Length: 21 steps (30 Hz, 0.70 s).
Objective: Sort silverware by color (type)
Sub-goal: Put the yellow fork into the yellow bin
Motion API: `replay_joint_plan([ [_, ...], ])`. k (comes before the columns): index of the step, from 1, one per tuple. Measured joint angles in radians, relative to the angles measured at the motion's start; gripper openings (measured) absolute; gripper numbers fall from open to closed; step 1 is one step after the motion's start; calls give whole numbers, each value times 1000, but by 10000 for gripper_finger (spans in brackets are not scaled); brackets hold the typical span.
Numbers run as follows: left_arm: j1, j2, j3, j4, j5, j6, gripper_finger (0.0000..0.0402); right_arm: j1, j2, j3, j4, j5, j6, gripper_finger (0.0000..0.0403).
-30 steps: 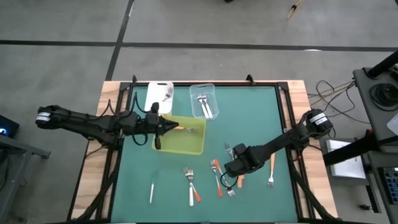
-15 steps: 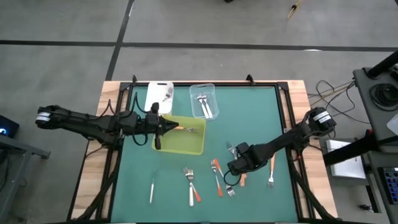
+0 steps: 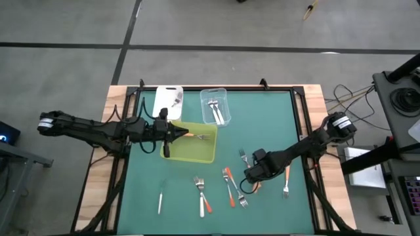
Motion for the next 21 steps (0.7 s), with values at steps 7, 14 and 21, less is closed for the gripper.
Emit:
replay_joint_plan([
  [7,0,0,0,3,0,-3,1,0,-7,-38,21,-4,34,187],
  [14,0,0,0,3,0,-3,1,0,-6,-39,26,3,44,103],
  [21,0,0,0,3,0,-4,1,0,-7,-37,32,21,63,20],
])
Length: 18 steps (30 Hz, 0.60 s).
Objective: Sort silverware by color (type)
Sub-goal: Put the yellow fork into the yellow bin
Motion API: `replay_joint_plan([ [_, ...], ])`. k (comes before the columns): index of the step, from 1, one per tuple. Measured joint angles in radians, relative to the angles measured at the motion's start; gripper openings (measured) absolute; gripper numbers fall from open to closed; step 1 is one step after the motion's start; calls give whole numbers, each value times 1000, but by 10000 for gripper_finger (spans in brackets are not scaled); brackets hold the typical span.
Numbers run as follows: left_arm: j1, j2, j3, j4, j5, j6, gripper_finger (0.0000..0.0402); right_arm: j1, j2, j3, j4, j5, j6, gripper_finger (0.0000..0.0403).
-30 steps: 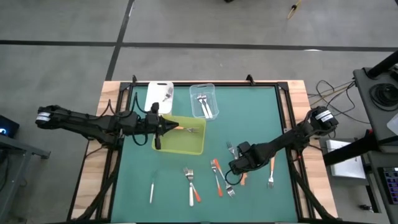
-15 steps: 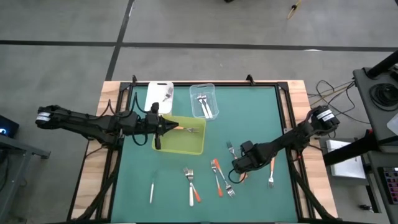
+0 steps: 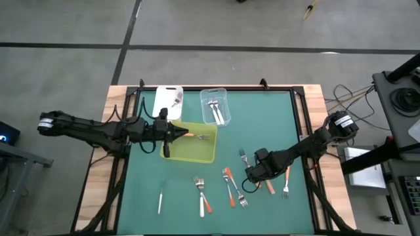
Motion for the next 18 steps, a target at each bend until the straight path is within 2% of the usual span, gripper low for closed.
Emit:
replay_joint_plan([
  [5,0,0,0,5,0,-12,1,1,-26,-3,-3,37,-10,19],
  [10,0,0,0,8,0,-37,1,0,-129,-5,-27,218,-15,17],
  [14,0,13,0,39,0,-60,1,0,-232,-4,15,485,-80,17],
  [18,0,60,0,146,0,-61,1,0,-304,-4,159,785,-257,16],
])
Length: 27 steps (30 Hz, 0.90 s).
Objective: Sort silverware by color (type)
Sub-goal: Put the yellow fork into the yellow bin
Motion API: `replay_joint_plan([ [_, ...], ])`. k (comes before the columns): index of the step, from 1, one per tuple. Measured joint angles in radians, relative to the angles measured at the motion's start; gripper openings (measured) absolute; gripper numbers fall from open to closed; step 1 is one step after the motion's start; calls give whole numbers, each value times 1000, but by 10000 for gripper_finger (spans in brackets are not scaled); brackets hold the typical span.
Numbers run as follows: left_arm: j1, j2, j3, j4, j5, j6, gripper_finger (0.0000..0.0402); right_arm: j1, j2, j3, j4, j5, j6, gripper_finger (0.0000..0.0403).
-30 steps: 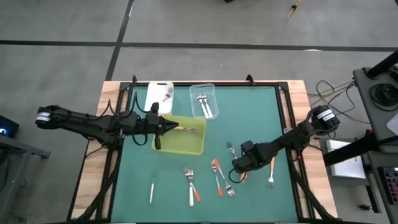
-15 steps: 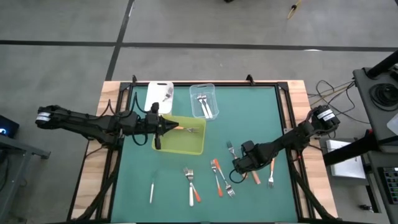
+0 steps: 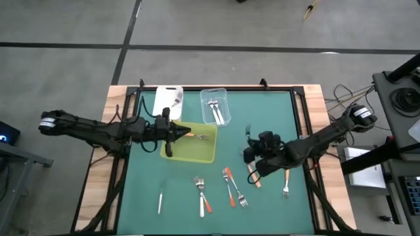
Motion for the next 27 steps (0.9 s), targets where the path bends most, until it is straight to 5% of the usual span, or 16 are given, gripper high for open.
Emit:
replay_joint_plan([
  [5,0,90,0,126,0,8,5,0,-11,1,317,260,-385,15],
  [9,0,169,0,220,0,9,21,-1,24,1,604,343,-674,15],
  [20,-2,424,0,555,34,9,117,-13,150,1,1306,244,-1268,15],
  [27,-3,569,30,732,34,-3,184,-46,206,1,1484,154,-1386,15],
])
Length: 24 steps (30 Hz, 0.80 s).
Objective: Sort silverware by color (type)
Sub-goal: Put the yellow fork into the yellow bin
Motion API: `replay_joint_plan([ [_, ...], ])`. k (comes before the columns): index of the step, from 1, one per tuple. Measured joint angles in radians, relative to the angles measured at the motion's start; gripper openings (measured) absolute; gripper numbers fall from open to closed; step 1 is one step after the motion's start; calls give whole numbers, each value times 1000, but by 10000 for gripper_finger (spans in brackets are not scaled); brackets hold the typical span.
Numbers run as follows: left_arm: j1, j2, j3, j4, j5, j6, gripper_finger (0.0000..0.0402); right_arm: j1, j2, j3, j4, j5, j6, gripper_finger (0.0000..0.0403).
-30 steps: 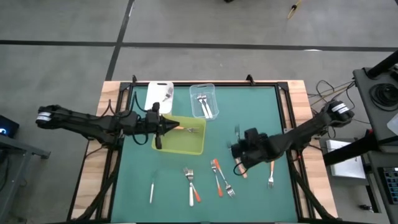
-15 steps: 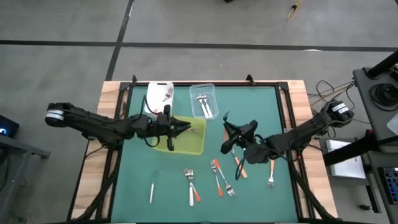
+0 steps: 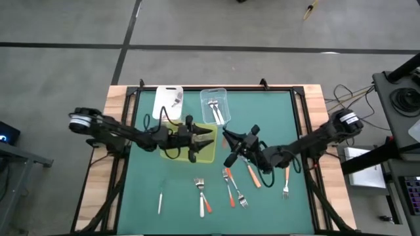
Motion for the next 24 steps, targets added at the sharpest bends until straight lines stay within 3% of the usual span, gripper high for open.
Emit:
replay_joint_plan([
  [4,0,67,56,-3,0,-2,196,-23,18,11,3,-48,3,15],
  [18,0,191,182,-46,-48,13,192,-27,47,69,4,-52,-50,15],
  [21,0,191,199,-94,-65,16,162,-27,52,69,5,-51,-47,15],
  [24,0,189,214,-153,-82,16,98,-29,61,69,3,-49,-44,15],
])
